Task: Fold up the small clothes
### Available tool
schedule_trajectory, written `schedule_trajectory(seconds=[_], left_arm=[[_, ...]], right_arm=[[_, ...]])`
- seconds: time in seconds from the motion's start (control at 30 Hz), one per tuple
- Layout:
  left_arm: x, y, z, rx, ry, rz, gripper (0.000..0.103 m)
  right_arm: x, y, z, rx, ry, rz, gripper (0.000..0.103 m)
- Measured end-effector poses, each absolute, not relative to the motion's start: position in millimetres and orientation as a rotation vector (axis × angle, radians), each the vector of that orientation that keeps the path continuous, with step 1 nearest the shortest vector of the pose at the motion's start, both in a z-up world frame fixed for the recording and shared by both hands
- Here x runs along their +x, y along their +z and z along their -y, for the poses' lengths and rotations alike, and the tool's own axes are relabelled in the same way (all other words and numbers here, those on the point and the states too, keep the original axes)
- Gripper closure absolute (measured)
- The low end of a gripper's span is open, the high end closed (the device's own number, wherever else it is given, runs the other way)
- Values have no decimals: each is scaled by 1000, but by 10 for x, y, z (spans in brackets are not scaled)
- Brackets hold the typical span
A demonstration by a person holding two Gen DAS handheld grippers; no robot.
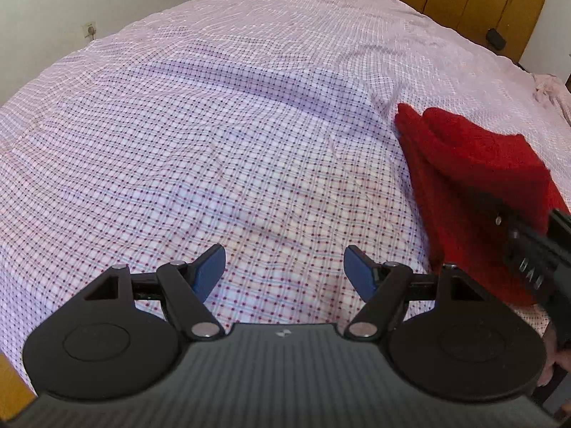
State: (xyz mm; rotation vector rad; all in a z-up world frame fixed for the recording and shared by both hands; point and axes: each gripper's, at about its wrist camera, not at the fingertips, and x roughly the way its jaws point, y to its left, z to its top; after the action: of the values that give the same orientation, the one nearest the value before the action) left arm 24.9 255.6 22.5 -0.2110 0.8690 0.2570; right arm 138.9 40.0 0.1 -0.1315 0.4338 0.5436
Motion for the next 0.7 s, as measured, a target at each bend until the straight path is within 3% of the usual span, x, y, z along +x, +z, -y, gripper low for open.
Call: schedule_trajectory(seconds=[0.27,0.7], left_arm=[[270,393,-2416,-203,216,-835,25],[638,795,-1971,-204,125,-769,25]], right_arm=[[1181,224,-252,-79,601,-482,60],[1233,479,623,107,617,-538,58]])
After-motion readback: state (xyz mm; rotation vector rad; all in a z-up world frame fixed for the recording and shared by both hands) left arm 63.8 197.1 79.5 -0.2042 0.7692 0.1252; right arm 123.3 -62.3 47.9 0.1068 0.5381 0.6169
